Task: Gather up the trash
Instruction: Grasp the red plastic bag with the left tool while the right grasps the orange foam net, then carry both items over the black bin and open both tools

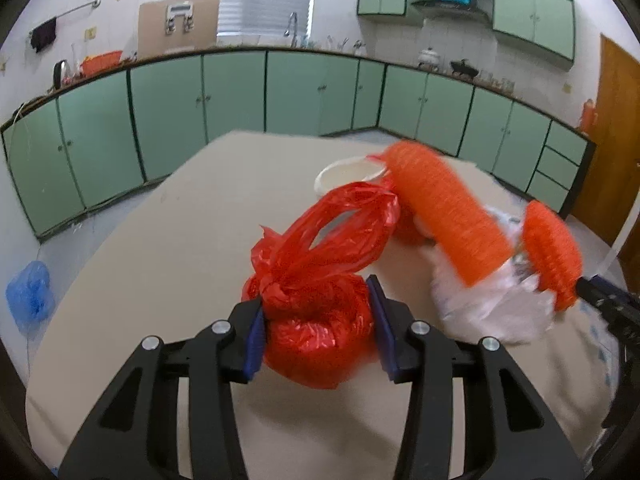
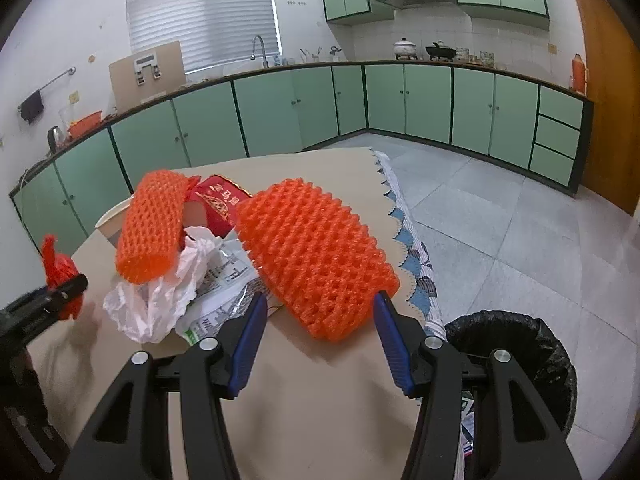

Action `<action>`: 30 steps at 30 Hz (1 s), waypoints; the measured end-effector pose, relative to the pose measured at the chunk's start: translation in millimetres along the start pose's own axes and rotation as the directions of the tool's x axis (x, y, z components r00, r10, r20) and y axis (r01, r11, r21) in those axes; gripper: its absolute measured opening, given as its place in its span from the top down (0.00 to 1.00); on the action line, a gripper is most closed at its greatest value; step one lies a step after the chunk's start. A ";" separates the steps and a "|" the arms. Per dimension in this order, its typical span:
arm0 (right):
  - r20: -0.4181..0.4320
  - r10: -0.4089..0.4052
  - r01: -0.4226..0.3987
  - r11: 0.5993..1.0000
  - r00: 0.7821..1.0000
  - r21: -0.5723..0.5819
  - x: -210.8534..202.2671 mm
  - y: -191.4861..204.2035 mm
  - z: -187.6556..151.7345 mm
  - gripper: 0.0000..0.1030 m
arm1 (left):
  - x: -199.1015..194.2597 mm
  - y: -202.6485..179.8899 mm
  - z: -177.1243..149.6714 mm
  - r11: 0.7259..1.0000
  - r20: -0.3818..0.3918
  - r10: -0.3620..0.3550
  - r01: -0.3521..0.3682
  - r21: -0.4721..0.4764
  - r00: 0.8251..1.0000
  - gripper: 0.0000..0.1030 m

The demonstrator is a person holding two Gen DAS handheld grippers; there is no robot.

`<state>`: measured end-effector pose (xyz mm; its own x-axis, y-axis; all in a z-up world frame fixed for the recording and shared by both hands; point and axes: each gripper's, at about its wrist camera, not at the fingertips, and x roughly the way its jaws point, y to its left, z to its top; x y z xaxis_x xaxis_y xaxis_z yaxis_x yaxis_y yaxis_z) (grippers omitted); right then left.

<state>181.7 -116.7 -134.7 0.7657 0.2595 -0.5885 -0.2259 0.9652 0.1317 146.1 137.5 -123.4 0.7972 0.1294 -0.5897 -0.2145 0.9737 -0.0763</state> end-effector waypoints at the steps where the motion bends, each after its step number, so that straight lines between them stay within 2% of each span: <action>1: 0.000 0.000 0.000 1.000 1.000 0.000 1.2 0.1 1.1 0.47 | -1.9 -4.9 3.2 1.000 0.013 -0.009 0.008 0.006 1.000 0.58; 8: -0.020 -0.005 0.005 1.000 1.000 0.007 14.7 -3.3 1.3 0.47 | -1.3 -32.2 14.5 0.998 0.048 -0.050 0.048 0.039 0.998 0.58; 14: -0.060 -0.018 0.018 1.000 0.998 0.006 32.3 -5.3 3.2 0.49 | 5.8 -46.3 14.5 0.996 0.041 -0.067 0.064 0.057 0.997 0.58; 16: -0.075 -0.011 0.011 1.000 0.997 0.004 36.0 -5.8 3.5 0.60 | 7.3 -47.2 13.0 0.996 0.038 -0.067 0.065 0.060 0.997 0.58; 20: -0.065 0.008 -0.009 1.000 0.998 -0.011 32.8 -7.1 2.8 0.76 | 6.6 -50.9 10.5 0.996 0.033 -0.071 0.068 0.065 0.997 0.58; 21: -0.060 0.016 -0.016 1.000 0.998 -0.009 30.8 -8.3 2.5 0.82 | 5.6 -51.8 10.2 0.995 0.034 -0.072 0.069 0.069 0.997 0.58; 22: -0.057 0.020 -0.021 1.000 0.998 -0.007 29.4 -10.2 2.2 0.94 | 4.1 -54.0 8.8 0.995 0.036 -0.072 0.070 0.070 0.997 0.58; 30: -0.006 0.060 -0.059 0.998 0.998 0.007 4.7 -14.4 7.1 0.95 | -6.6 -65.4 10.8 0.992 0.052 -0.098 0.093 0.086 0.994 0.58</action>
<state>192.8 -129.2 -133.7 0.7474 0.3163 -0.5842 -0.2667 0.9483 0.1722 161.0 75.0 -105.9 0.8429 0.0429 -0.5363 -0.0897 0.9941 -0.0616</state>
